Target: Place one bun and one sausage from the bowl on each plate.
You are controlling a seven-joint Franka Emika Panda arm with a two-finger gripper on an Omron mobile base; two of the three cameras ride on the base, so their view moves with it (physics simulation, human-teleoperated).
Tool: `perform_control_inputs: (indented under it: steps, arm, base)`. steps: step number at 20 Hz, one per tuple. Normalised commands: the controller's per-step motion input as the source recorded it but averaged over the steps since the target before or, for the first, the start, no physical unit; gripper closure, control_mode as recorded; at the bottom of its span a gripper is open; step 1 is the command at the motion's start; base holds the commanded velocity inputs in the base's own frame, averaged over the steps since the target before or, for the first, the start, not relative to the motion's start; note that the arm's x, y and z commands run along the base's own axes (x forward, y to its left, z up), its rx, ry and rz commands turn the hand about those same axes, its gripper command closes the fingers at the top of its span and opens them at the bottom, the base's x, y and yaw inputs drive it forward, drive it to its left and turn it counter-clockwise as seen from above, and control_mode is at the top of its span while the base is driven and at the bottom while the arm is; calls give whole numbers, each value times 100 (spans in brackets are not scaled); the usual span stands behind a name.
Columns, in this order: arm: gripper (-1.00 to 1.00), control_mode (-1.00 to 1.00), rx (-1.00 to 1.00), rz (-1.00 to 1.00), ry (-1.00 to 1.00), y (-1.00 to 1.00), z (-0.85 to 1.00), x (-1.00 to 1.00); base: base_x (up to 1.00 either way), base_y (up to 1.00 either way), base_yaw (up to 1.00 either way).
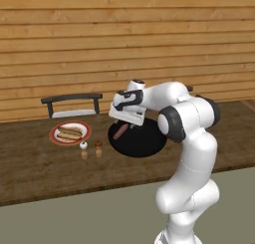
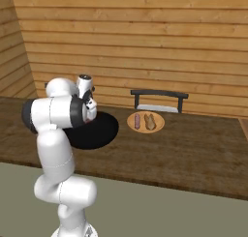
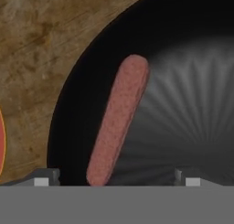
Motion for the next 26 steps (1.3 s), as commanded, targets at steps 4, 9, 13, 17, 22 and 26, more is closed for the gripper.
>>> perform_control_inputs:
  steps: [4, 9, 13, 17, 22, 26]
  arm:
    - [-100, -100, 1, 0, -1, 11, -30, 2]
    - [-100, -100, 0, 0, 0, 18, -45, 10]
    - [-100, -100, 0, 0, 0, 10, -35, 8]
    - [-100, -100, 0, 0, 0, 3, -28, 2]
    - [-100, -100, 1, 0, 0, 1, -16, -11]
    - [-100, -100, 6, 16, -8, 9, -29, -55]
  base:
    - [0, 0, 0]
    - [0, 0, 0]
    - [0, 0, 0]
    - [0, 0, 0]
    - [0, 0, 0]
    - [0, 0, 0]
